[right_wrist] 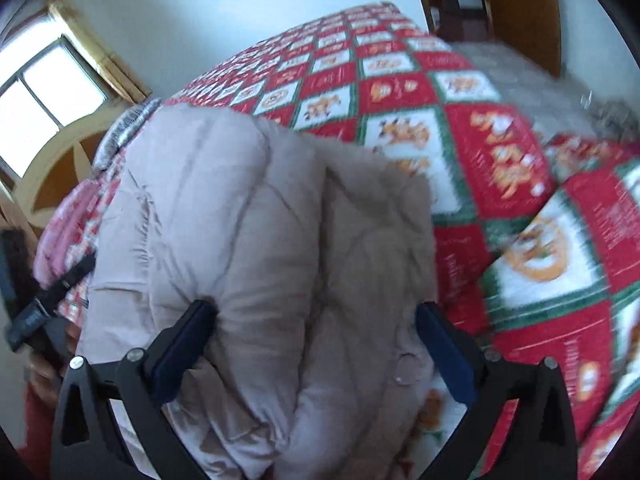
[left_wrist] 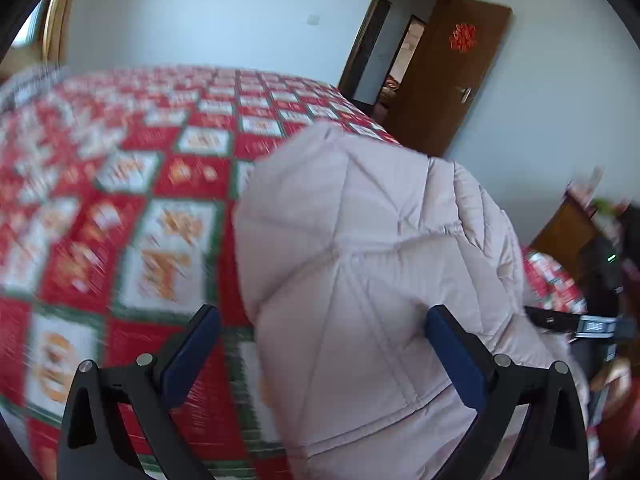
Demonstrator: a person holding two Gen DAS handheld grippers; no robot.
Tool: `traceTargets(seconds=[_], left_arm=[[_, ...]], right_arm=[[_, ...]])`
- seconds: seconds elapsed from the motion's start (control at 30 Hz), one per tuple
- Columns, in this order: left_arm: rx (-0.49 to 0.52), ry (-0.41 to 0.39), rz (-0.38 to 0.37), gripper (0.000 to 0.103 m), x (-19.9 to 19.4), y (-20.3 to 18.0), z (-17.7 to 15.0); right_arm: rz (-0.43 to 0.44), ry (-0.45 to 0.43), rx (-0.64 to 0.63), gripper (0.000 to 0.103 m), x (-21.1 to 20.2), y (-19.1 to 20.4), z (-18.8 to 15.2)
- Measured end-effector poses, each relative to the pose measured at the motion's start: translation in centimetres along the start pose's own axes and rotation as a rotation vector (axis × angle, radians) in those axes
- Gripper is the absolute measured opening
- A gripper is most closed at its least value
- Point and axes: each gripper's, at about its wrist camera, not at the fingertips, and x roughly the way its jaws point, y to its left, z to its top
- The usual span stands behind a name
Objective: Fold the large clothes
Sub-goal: 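Press the folded jacket bundle down with the left tool while the right tool holds it, then grasp the jacket bundle with both tools and lift it off the bedspread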
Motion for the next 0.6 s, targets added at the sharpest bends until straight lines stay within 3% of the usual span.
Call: traceTargets(seconds=[0.17,0.3,0.43,0.6], left_arm=[[-0.083,0.083,-0.213,0.102,2.8,1.5,-1.0],[-0.086,0.135,-0.335,0.102,3.5,3.0,-1.3],[-0.044,0.176,-0.356,0.102,5.6,2.6,-0.8],[-0.030,0.149,-0.337,0.102,6.5,1.9,-0.7]], right_arm=[[0.069,0.013,0.001,0.103,0.8,-0.4,-0.3],[0.130,0.092,-0.071,0.103,1.3,0.7,-0.7],[0.152,0.104,-0.092,0.103,3.1,1.0,0.3],[0.164,0.048,-0.049,0.103,4.4,1.0,0.7]])
